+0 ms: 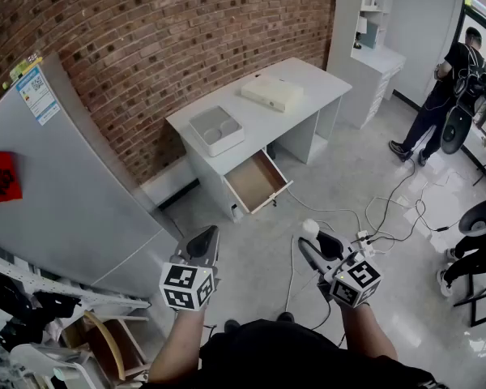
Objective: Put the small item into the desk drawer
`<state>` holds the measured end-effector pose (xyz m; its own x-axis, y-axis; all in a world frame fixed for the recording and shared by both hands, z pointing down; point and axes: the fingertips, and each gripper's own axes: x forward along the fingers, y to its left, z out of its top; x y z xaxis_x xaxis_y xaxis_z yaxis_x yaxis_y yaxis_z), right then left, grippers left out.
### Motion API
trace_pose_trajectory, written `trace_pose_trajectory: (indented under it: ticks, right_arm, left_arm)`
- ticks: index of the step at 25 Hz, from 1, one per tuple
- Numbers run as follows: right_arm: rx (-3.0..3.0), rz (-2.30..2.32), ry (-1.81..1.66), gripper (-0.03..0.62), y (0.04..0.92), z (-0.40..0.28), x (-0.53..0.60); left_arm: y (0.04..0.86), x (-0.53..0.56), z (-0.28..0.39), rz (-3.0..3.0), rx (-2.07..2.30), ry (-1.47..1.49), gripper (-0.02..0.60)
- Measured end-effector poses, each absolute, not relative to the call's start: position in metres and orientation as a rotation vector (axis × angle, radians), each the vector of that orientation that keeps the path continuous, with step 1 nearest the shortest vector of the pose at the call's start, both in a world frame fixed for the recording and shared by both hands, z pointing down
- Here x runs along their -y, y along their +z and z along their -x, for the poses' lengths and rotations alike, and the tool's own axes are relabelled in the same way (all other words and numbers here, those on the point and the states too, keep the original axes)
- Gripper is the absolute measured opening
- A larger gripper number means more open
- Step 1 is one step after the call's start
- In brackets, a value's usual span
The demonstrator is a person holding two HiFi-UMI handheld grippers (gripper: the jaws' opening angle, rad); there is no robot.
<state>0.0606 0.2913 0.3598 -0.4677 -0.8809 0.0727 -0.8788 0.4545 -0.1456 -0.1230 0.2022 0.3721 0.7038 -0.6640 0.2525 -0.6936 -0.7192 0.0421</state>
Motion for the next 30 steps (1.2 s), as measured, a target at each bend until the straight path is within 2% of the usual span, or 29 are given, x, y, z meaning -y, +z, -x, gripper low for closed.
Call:
trace_pose_trajectory:
  ticks: [14, 23, 30]
  right_arm:
    - [-2.663, 1.527, -0.318, 0.156, 0.367, -0.116, -0.312]
    - [-2.710, 1.413, -0.350, 0.156, 0.372, -0.109, -0.314]
    - [-2.683, 1.468, -0.436, 0.156, 0.382, -0.122, -0.284]
  left_arm:
    - [0.393, -0.226, 0.076, -2.709, 1.108, 0.367, 0.012]
    - [0.395, -0.232, 0.071, -2.679, 1.143, 0.344, 0.012]
    - [0.412, -0.195, 0.067, -2.643, 1.108, 0.334, 0.012]
